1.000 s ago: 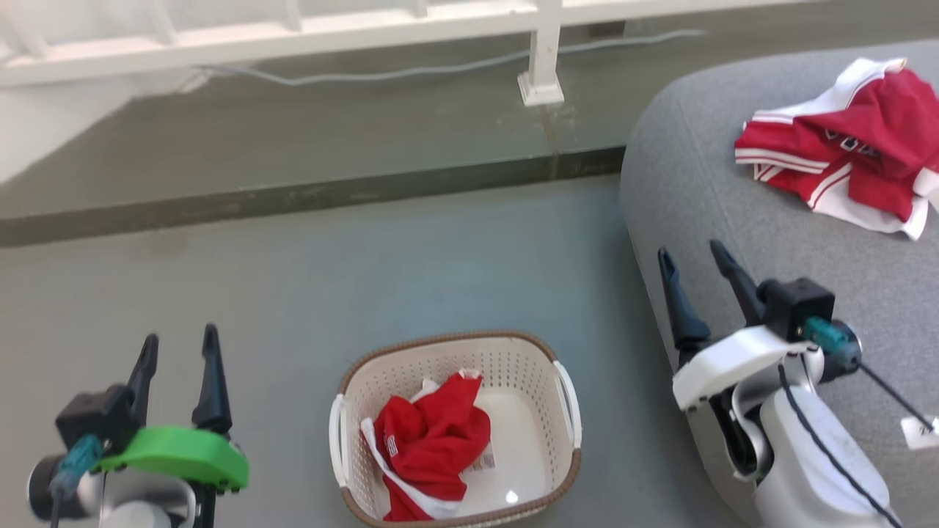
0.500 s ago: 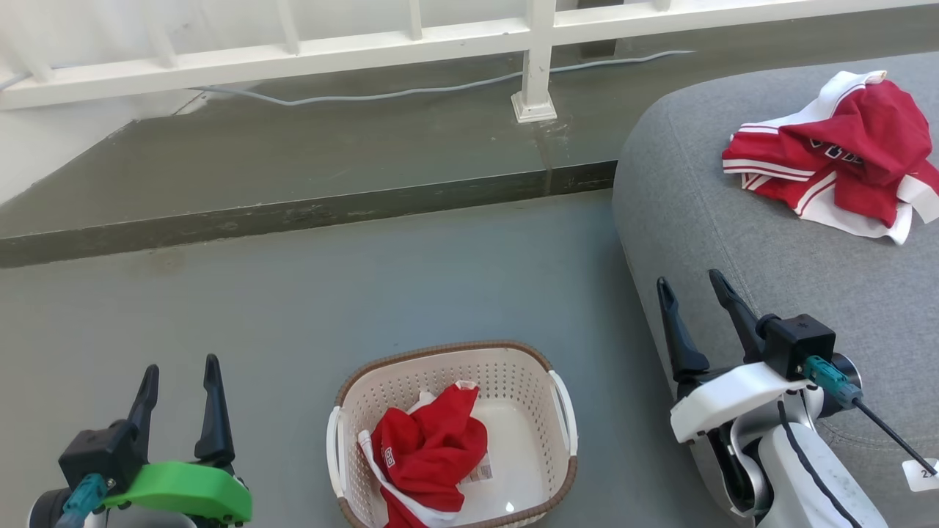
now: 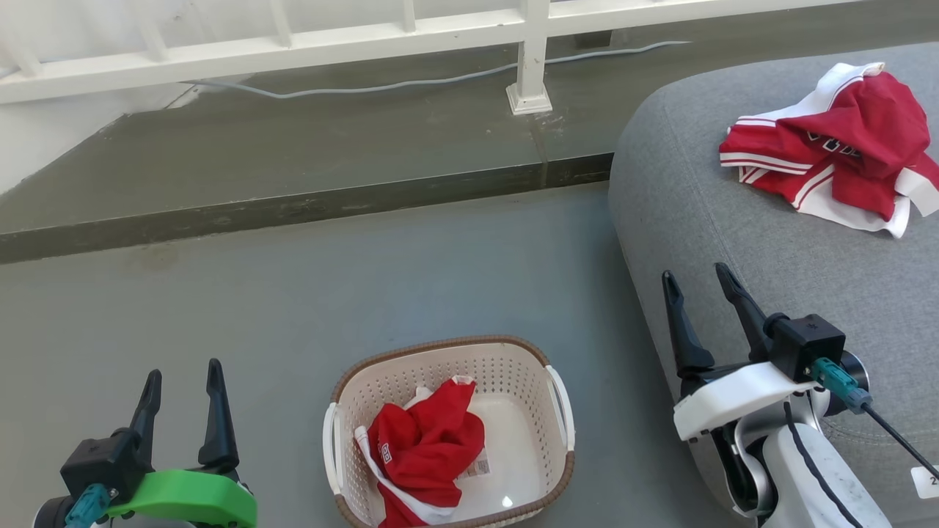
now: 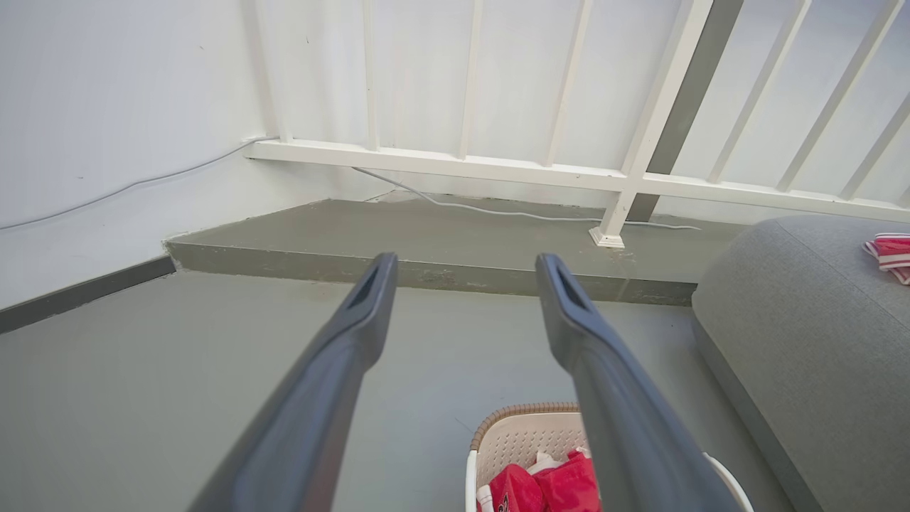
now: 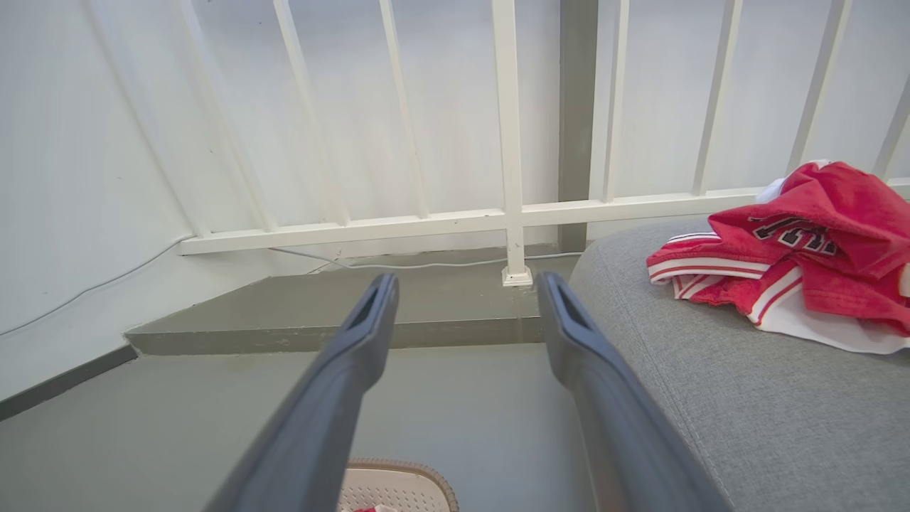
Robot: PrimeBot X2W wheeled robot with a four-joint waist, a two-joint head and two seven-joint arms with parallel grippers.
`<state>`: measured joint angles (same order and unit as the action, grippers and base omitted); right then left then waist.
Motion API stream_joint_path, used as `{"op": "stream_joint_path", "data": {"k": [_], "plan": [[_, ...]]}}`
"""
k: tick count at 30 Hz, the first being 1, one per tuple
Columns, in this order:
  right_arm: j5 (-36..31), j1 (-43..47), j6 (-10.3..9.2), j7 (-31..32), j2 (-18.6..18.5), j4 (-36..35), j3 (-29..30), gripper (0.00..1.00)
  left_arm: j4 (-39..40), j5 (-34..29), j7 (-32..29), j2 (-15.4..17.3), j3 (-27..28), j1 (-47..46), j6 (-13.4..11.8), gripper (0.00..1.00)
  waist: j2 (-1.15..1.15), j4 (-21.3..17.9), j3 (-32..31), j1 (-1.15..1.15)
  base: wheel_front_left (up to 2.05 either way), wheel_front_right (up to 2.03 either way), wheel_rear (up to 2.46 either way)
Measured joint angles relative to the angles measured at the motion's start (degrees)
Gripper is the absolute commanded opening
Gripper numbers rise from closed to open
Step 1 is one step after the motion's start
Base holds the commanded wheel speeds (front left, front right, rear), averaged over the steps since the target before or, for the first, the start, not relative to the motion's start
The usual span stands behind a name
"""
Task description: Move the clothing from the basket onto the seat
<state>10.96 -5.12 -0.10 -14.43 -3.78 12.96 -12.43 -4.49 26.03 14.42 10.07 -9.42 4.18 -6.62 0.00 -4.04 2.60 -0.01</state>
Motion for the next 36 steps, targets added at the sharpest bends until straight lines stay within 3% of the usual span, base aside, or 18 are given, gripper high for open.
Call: {"op": "stream_joint_path", "data": {"k": [19,28,36], "plan": [[-0.01,1.09,-0.08,0.00,0.10,-3.24,0.77,1.00,1.99,-1.85,0.00,-0.38,1.43,1.01,0.40,1.00,0.00,0.02,2.55,0.00,0.00,0.00,0.00],[0.16,-0.55,-1.04,0.00,0.22,-5.88,3.18,1.00,1.33,-2.29,-0.01,-0.15,0.25,0.34,1.13,1.00,0.00,-0.34,7.21,0.00,0.00,0.00,0.00],[0.16,-5.30,-1.09,0.00,0.01,-7.35,5.22,1.00,-1.89,-3.64,-1.96,0.29,-2.36,-6.25,2.63,1.00,0.00,-0.61,13.09,0.00,0.00,0.00,0.00]]}}
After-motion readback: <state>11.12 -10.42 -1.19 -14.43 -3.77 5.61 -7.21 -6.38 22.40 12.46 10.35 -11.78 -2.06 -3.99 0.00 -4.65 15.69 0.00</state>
